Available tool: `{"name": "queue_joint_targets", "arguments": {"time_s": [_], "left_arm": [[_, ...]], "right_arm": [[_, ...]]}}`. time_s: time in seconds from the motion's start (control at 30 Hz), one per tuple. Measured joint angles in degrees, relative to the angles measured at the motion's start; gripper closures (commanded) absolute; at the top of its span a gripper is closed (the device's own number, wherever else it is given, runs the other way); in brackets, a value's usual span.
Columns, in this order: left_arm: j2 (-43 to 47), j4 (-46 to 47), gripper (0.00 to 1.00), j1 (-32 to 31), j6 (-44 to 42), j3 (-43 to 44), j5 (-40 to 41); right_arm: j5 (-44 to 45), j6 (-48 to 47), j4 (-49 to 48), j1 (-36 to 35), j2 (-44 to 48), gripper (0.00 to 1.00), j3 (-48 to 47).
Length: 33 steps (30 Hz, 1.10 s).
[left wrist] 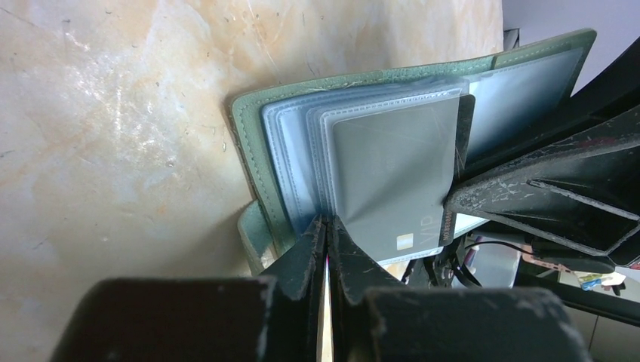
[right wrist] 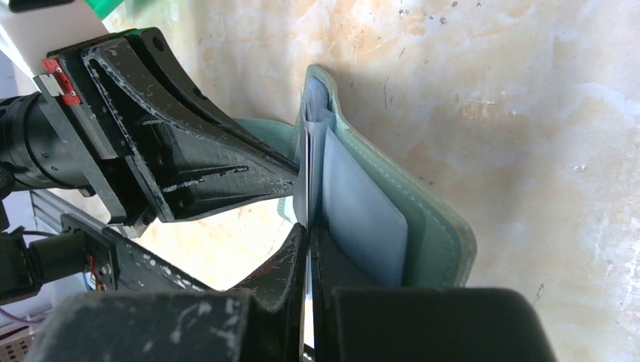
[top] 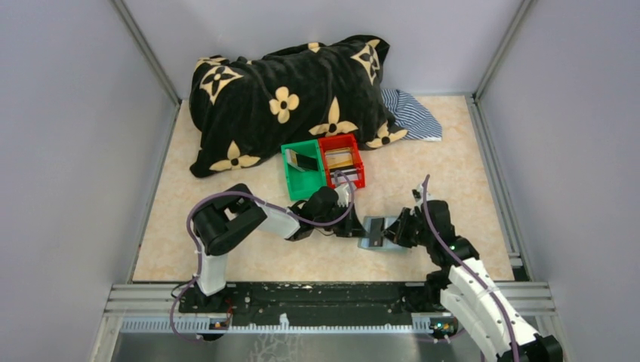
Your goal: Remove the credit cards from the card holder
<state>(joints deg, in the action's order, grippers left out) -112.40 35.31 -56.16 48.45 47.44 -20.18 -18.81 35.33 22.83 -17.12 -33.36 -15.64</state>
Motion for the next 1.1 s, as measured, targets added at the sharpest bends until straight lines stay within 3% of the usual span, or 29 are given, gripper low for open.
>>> {"name": "queue_joint_targets", "arguments": {"time_s": [0.43,1.1], "left_arm": [[-1.0,0.8,0.92,0.0,0.6,0.0,-0.2],[-3.2,-0.1,0.96,1.2,4.9,2.3,-2.6]], "right_arm": [[4.6,0.9,4.8,0.0,3.3,1.0,-2.7],[8.2,2.2,4.7,0.0,-1.6,1.0,-3.2]]}}
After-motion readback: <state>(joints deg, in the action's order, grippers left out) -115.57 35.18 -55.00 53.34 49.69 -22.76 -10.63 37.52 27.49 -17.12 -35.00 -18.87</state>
